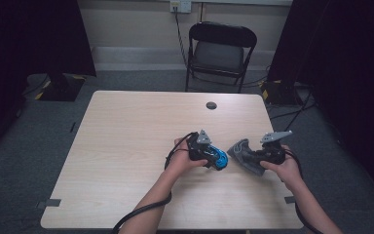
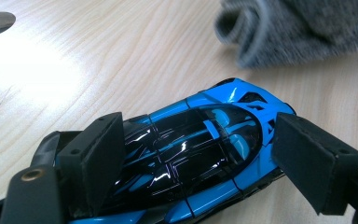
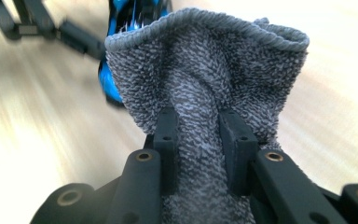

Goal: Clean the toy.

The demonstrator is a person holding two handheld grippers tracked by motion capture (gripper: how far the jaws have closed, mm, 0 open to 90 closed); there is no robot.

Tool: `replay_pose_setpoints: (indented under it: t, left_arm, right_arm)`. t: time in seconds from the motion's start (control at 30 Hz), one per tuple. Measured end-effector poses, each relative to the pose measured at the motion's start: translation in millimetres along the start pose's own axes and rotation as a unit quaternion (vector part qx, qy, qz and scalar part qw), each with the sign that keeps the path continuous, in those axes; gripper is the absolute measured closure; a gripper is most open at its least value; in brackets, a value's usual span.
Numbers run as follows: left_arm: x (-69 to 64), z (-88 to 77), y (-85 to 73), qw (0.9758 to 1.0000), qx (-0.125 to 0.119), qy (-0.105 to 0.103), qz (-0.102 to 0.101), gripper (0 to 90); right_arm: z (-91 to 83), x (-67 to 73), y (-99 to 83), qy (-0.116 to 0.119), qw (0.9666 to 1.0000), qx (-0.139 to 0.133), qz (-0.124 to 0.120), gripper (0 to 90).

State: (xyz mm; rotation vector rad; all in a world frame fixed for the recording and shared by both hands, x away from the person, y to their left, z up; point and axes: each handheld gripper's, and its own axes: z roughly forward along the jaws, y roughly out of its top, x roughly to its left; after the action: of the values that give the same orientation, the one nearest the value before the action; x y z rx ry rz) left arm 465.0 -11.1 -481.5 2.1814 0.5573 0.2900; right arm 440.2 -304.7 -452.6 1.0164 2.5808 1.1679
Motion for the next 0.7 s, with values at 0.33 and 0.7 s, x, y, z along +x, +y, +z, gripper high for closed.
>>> replay_pose_setpoints:
  t: [0.33, 0.7]
  left_arm:
    - [0.2, -0.2, -0.5, 1.0, -0.001, -0.002, 0.001, 17.3]
    - [1.4, -0.3, -0.4, 1.0, -0.001, -0.005, 0.004, 17.3]
  right_arm:
    - [12.8, -10.0, 37.4, -0.024, 0.9996, -0.016, -0.001, 71.2]
    - [43.8, -14.3, 69.6, -0.049, 0.9986, -0.018, -0.011, 71.1]
